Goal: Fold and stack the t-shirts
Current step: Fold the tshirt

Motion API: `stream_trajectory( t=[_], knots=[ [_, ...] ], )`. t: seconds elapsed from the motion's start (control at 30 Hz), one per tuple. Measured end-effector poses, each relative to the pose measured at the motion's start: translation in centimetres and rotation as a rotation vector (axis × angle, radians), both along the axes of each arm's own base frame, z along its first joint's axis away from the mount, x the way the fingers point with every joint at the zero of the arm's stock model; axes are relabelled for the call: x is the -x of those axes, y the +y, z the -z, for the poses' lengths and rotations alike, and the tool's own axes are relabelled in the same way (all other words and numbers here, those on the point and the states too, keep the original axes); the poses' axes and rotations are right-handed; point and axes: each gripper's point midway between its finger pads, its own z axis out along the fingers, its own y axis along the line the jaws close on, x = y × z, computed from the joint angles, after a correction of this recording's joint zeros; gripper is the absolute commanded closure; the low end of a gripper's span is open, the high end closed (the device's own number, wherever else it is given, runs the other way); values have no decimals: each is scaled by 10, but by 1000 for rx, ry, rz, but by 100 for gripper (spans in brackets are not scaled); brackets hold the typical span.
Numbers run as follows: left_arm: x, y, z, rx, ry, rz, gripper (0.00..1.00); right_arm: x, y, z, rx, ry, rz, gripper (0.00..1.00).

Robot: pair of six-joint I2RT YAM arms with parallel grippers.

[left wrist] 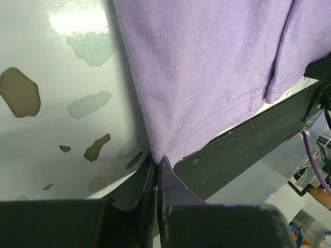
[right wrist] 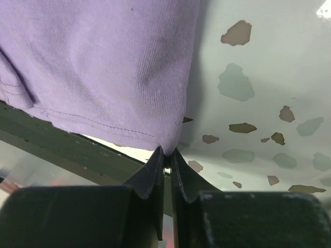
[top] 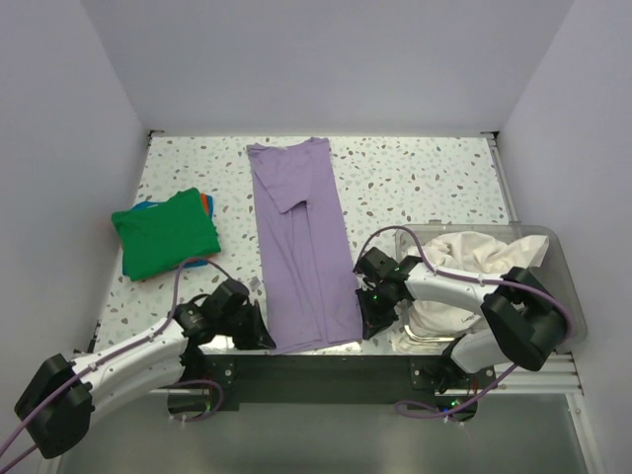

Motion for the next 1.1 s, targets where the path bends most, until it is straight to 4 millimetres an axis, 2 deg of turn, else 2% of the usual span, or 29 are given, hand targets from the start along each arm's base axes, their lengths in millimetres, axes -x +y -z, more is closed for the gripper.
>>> stream_trajectory(
  t=[0.03,0.07,0.37,0.57,0.7,0.93,1.1],
  knots=[
    [0,1,0,-1,-1,-1,98,0,0,0,-1,0,1,99],
    [0,1,0,-4,-1,-6,100,0,0,0,-1,0,2,100],
    [3,6,-1,-10,0,-28,100,3,0,-2,-2,11,-2,100],
    [6,11,-9,-22,4,-34,100,10,-3,-21,-22,5,-9,100],
    [-2,7,-33,-8,-28,-48,100,10,0,-46,-61,-28,-4,100],
    [-31,-5,-94,38,-143,-99,100,2,8,-83,-90,-58,23,100],
    [-51,-7,-112,-2,-198,-129,100,-21,21,-114,-111,-138,50,100]
  ],
)
